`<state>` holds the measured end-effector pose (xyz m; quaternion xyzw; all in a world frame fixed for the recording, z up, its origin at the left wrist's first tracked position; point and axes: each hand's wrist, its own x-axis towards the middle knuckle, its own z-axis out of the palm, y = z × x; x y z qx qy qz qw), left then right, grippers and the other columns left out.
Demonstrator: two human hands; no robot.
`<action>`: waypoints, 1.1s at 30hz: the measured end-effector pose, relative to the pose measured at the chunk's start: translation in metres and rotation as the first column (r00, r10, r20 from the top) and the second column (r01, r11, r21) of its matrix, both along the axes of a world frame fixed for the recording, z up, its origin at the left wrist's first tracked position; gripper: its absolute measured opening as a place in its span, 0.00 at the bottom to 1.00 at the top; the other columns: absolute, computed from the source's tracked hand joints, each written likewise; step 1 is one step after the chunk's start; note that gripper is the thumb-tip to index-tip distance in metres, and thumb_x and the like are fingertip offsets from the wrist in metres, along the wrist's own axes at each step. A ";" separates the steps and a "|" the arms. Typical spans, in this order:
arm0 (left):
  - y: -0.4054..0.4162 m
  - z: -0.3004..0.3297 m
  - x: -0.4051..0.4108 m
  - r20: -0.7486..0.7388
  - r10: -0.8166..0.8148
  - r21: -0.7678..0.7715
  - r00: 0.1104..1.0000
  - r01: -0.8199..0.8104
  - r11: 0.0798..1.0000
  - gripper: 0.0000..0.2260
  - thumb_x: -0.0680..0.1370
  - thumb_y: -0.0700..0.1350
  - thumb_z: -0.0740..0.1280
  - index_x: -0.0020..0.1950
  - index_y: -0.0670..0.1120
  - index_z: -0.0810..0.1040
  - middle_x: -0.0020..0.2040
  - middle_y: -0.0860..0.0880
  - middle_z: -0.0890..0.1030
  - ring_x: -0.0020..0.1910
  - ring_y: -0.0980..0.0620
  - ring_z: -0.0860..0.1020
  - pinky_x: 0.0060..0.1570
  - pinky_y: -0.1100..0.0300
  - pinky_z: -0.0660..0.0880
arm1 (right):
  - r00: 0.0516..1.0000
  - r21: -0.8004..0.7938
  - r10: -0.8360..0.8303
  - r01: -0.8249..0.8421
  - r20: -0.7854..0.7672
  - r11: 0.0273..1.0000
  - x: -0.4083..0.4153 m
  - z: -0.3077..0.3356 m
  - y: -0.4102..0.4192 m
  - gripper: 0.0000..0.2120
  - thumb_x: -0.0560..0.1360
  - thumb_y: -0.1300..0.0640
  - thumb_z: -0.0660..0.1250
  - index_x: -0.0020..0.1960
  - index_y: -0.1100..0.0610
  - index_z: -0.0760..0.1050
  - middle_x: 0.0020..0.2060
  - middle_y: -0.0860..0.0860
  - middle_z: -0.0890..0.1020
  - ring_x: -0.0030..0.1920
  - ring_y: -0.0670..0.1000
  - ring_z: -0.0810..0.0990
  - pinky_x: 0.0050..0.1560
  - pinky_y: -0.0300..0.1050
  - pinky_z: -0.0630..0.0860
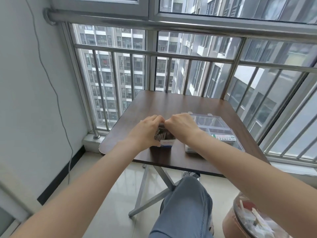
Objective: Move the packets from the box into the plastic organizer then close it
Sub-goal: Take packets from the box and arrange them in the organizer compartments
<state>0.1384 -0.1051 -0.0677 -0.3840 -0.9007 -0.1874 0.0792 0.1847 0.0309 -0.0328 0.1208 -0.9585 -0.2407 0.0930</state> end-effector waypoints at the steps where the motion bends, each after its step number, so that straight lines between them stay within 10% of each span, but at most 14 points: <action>1: 0.000 0.000 0.000 0.009 -0.005 0.008 1.000 0.005 1.000 0.29 0.64 0.42 0.78 0.61 0.46 0.70 0.59 0.50 0.74 0.59 0.50 0.72 0.54 0.55 0.70 | 1.000 0.024 0.031 -0.031 0.000 0.999 0.000 0.000 0.004 0.09 0.78 0.63 0.59 0.54 0.59 0.76 0.47 0.54 0.81 0.47 0.57 0.81 0.42 0.47 0.74; 22: 0.002 -0.003 -0.020 0.061 -0.023 0.027 0.998 0.022 0.999 0.28 0.63 0.43 0.78 0.59 0.47 0.70 0.57 0.51 0.74 0.57 0.50 0.71 0.56 0.51 0.71 | 0.977 -0.125 0.004 -0.032 -0.211 0.992 0.004 0.004 0.026 0.07 0.74 0.60 0.66 0.39 0.52 0.78 0.34 0.48 0.78 0.32 0.54 0.77 0.26 0.39 0.55; 33: -0.001 -0.007 -0.024 0.088 -0.022 0.104 0.996 0.013 0.995 0.30 0.65 0.45 0.77 0.57 0.51 0.60 0.55 0.46 0.75 0.52 0.46 0.71 0.54 0.51 0.71 | 0.966 -0.509 -0.215 0.114 -0.144 0.853 -0.013 0.013 0.032 0.10 0.78 0.59 0.61 0.46 0.54 0.81 0.43 0.52 0.82 0.42 0.55 0.80 0.37 0.43 0.69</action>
